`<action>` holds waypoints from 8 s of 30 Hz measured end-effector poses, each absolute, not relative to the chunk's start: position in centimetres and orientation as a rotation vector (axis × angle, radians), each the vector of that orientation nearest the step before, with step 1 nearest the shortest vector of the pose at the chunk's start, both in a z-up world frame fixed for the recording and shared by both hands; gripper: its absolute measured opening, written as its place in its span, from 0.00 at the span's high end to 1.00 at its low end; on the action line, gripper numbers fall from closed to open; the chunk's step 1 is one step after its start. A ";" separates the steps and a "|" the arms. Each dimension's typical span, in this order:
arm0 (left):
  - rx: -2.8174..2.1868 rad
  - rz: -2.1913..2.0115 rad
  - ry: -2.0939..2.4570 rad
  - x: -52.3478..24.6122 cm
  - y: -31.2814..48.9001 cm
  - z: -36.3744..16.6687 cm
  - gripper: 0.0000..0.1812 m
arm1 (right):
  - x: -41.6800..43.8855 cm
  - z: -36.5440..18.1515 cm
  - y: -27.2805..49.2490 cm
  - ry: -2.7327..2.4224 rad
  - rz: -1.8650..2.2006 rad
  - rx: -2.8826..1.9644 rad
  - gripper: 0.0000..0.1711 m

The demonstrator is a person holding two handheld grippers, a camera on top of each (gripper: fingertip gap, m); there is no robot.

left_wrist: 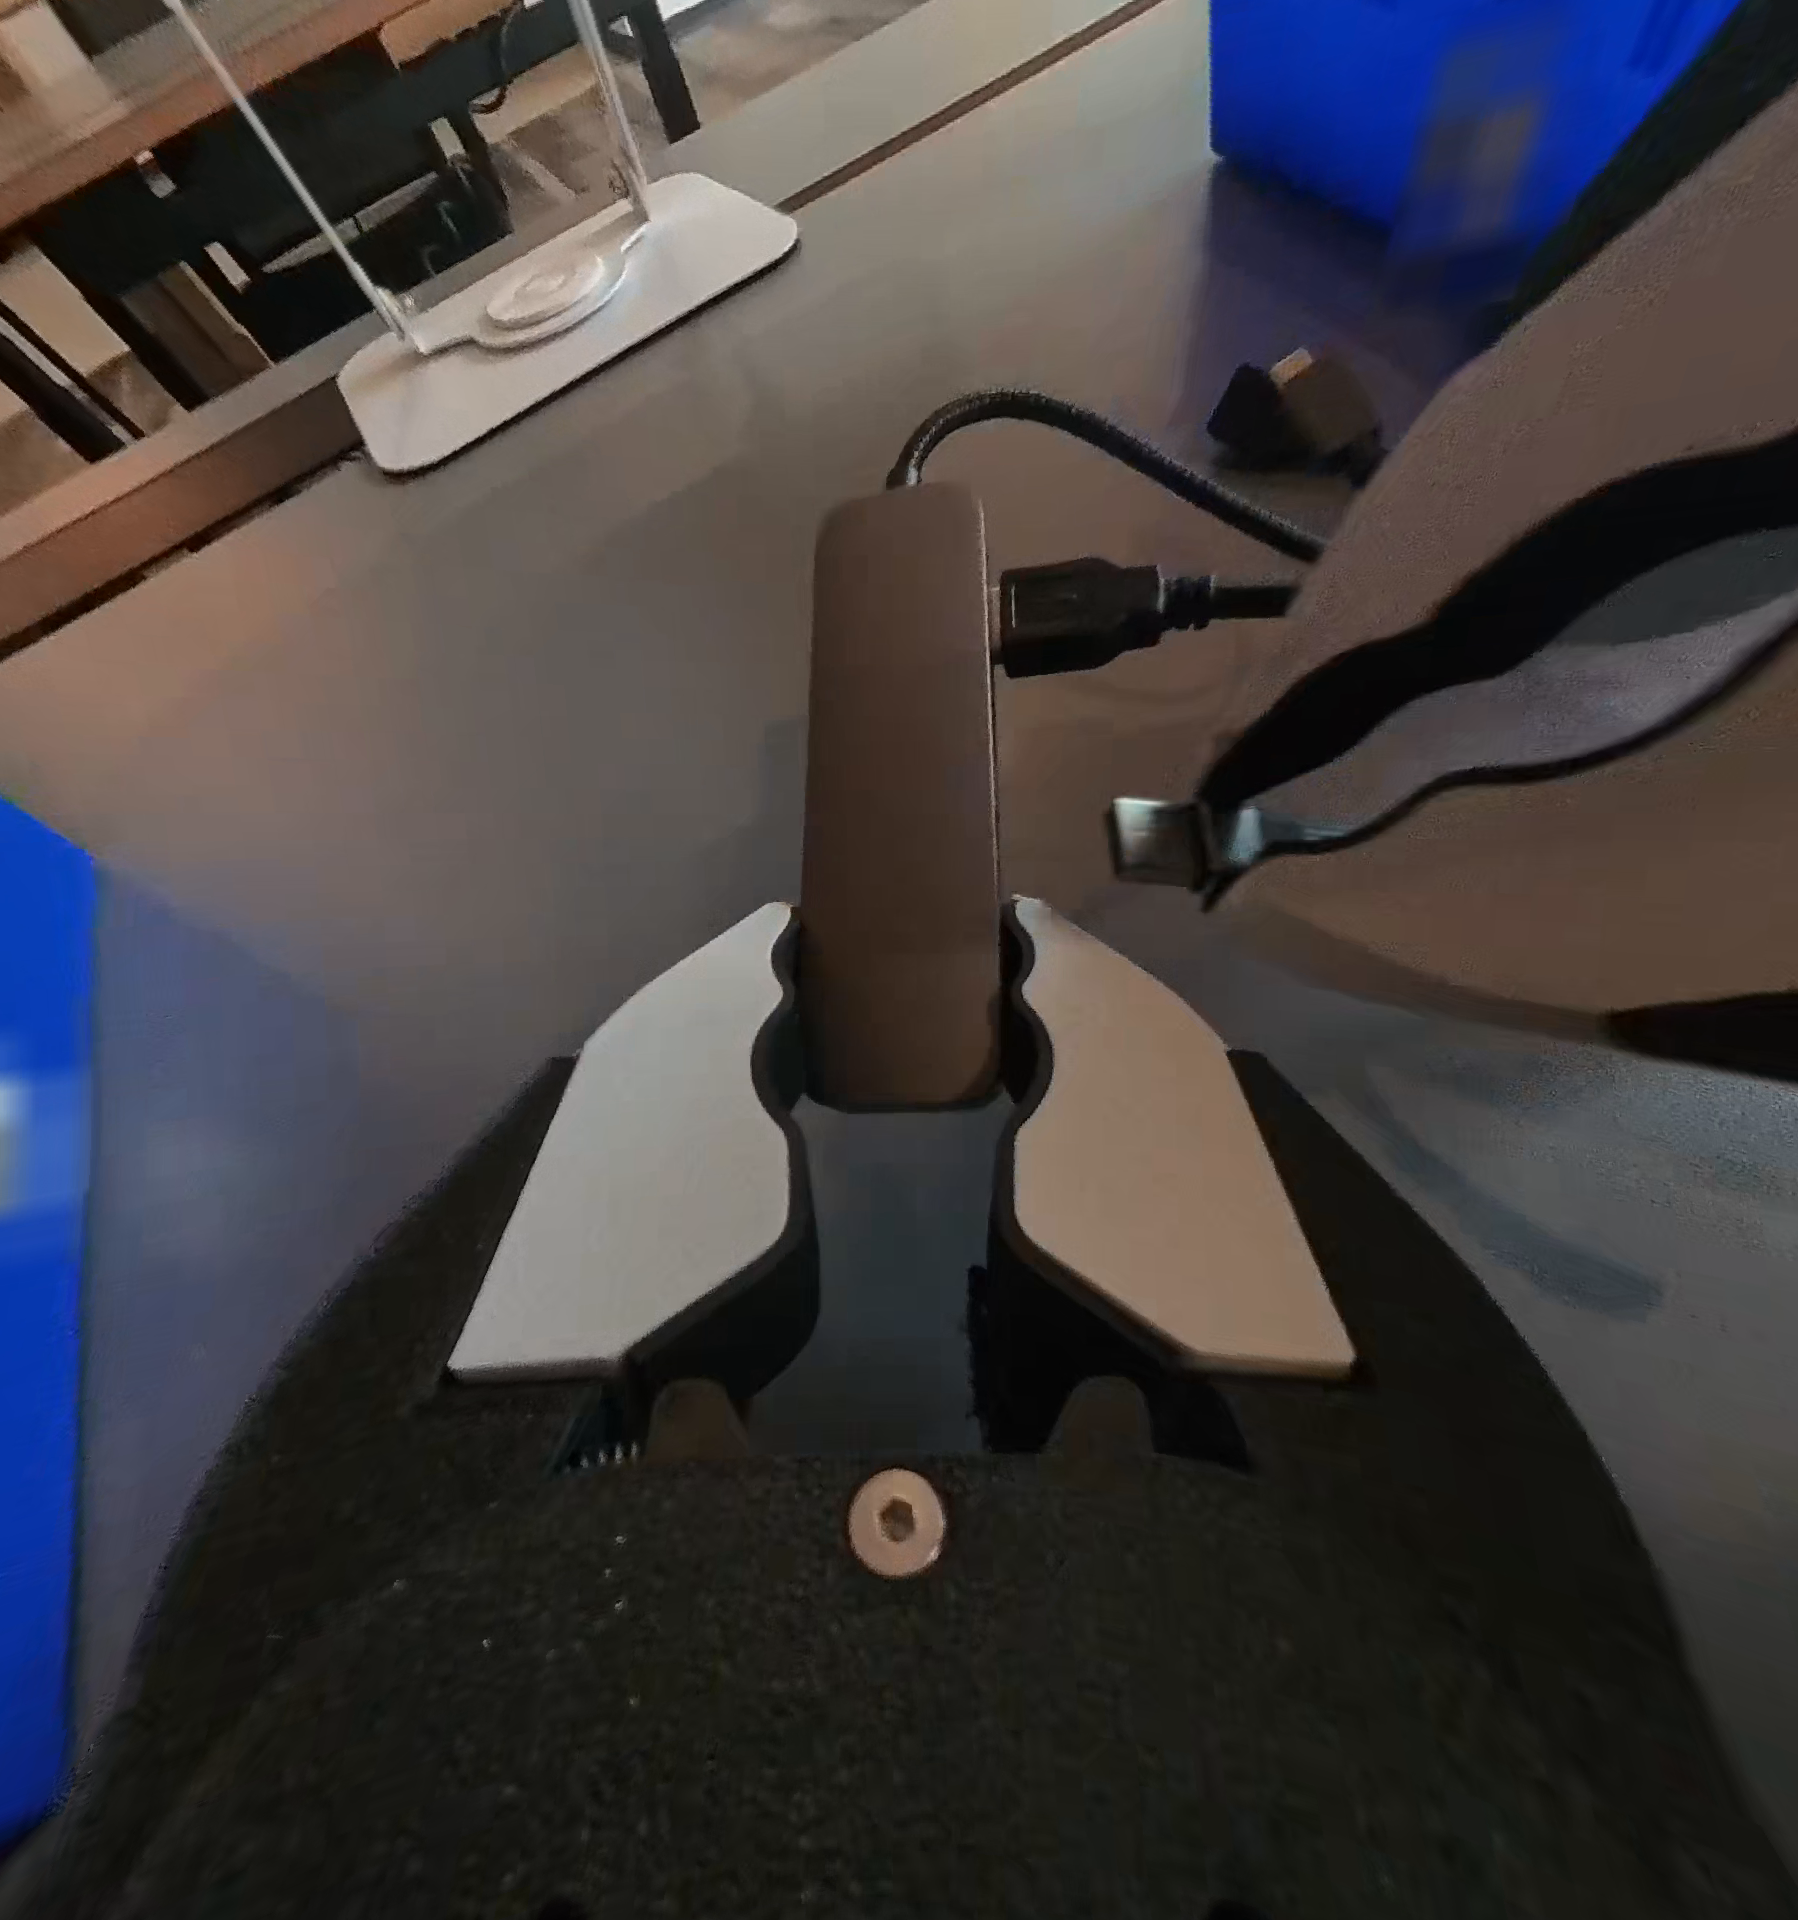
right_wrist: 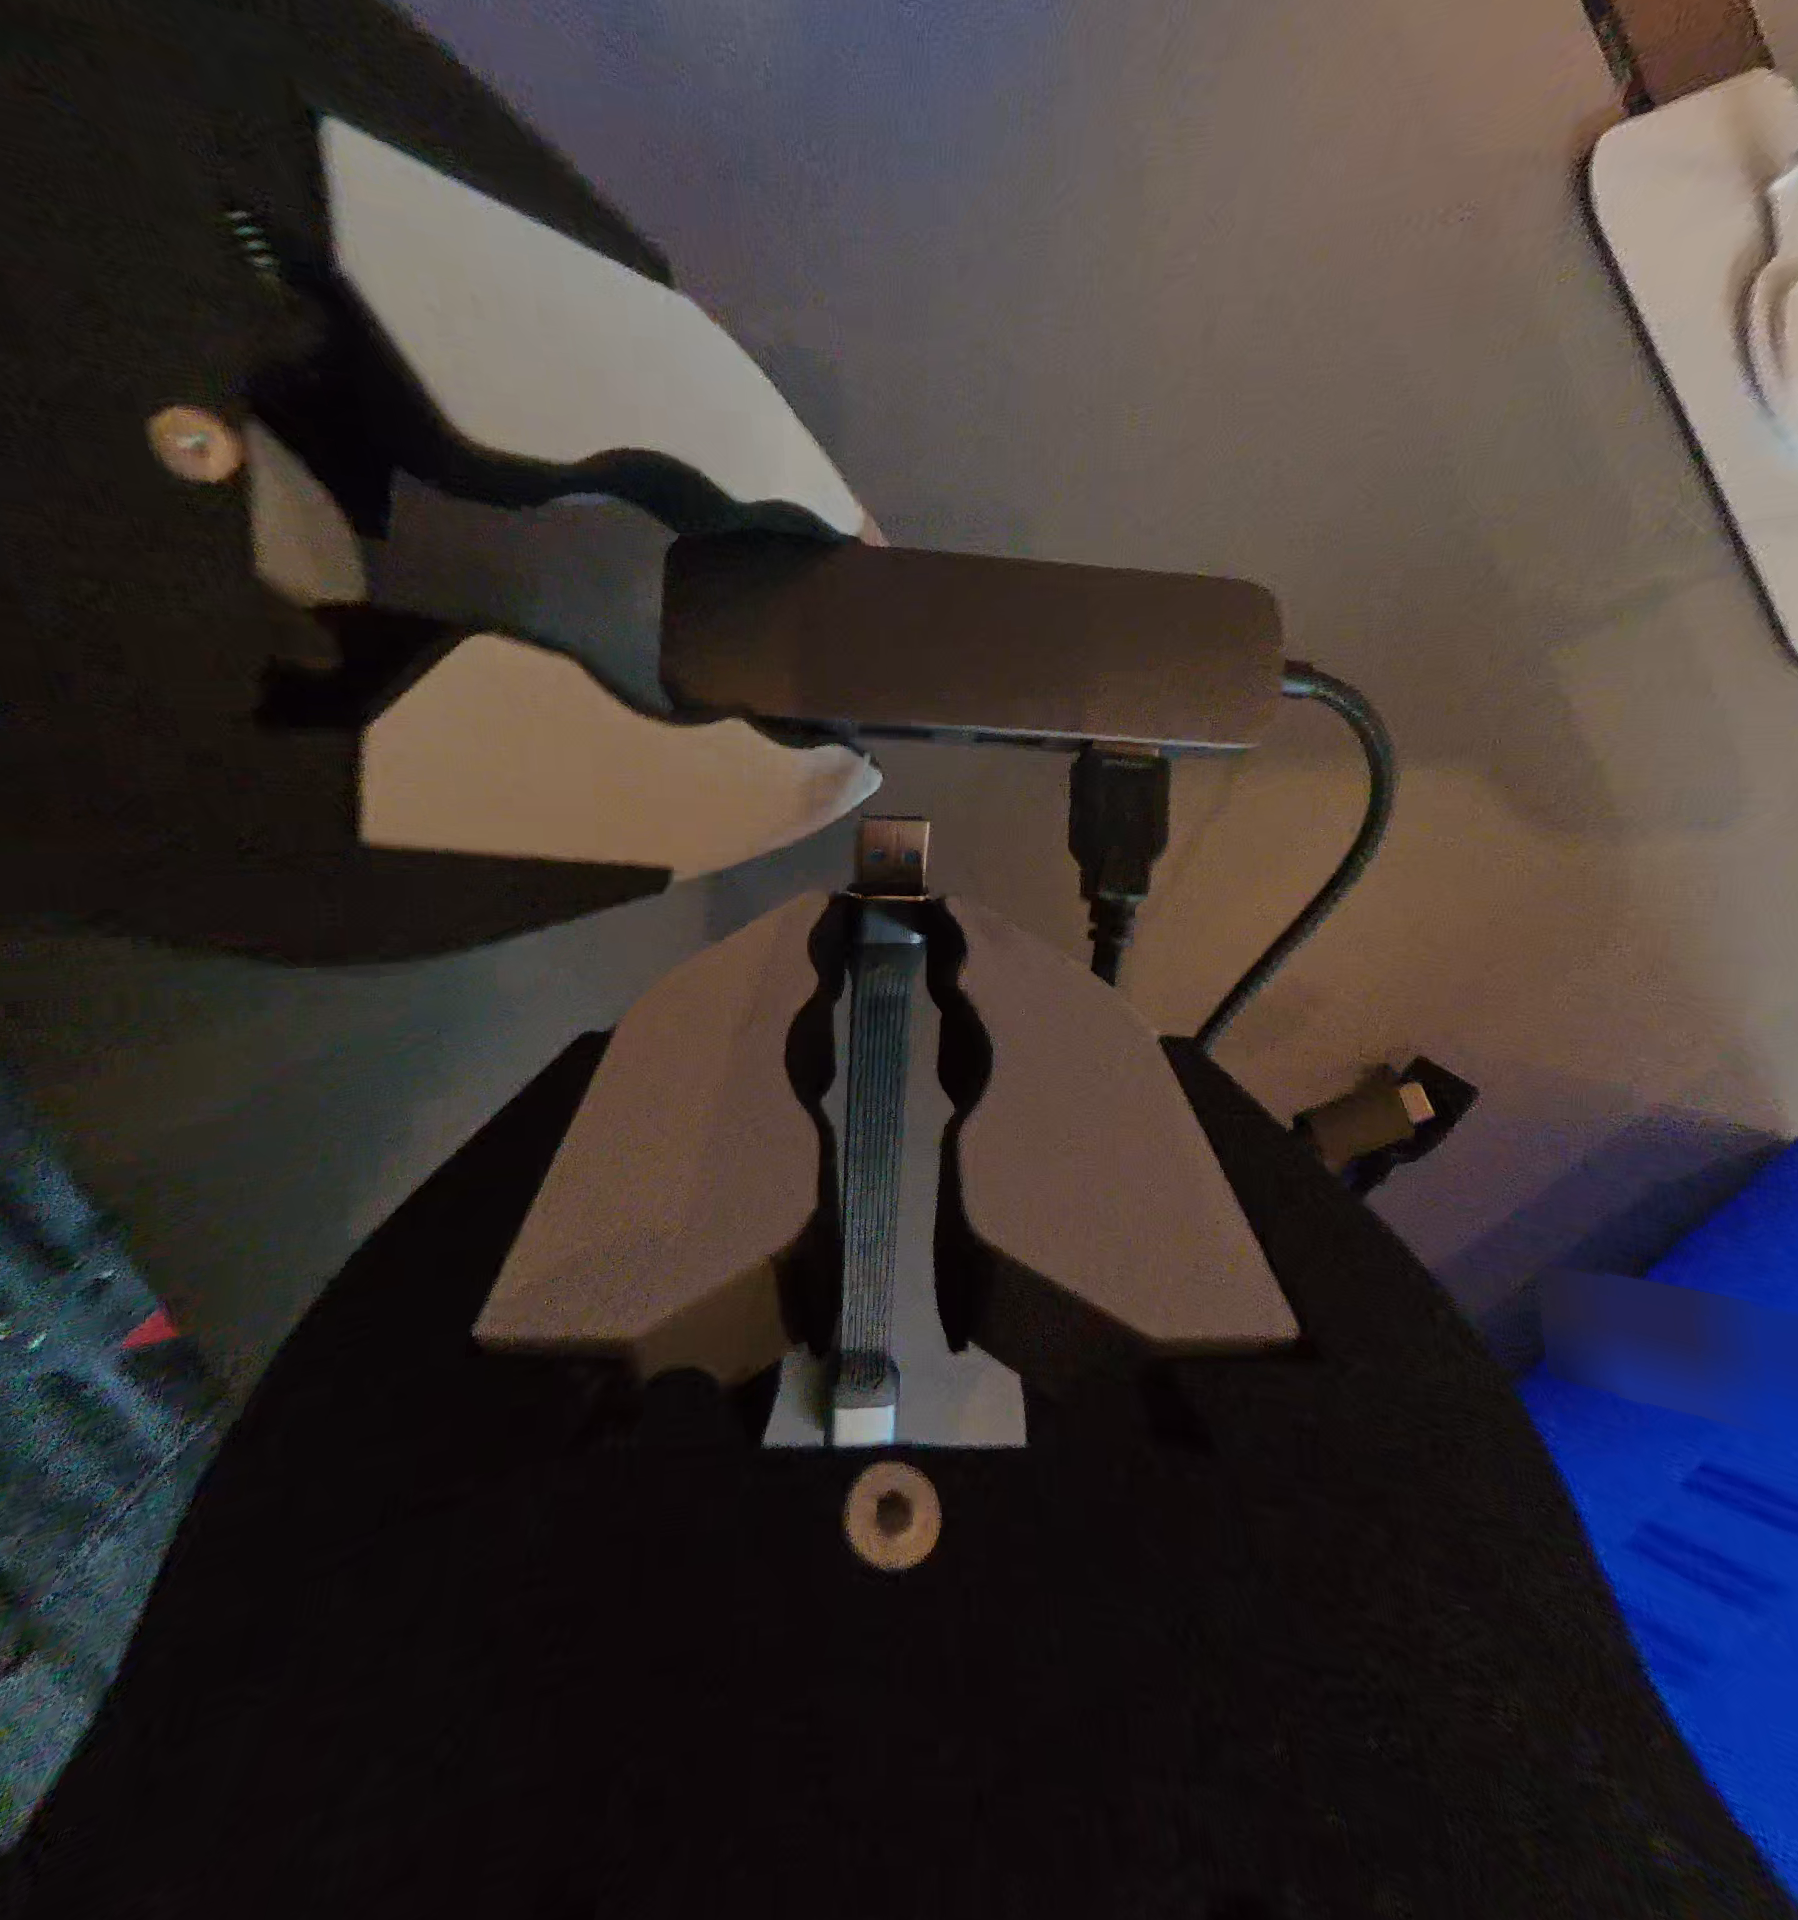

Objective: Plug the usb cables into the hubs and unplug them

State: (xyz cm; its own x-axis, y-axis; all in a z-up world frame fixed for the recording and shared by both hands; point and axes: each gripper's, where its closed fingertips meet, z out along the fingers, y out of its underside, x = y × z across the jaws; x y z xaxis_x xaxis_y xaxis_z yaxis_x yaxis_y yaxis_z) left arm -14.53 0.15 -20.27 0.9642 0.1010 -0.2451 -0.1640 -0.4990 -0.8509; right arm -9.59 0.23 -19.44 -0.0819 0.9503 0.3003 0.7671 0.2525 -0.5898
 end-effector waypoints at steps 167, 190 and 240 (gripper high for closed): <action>-1.615 -0.399 0.884 -2.0 -6.7 -17.3 0.80 | 0.8 -15.0 -4.6 -2.142 1.180 -0.703 0.82; -1.422 -0.087 0.162 -16.4 -7.6 -6.7 0.81 | 3.4 -2.6 2.9 -1.362 1.250 -0.706 0.64; -1.507 0.721 -0.512 -39.8 -16.4 -7.5 0.51 | 6.6 0.0 4.8 -1.308 0.938 -0.729 0.63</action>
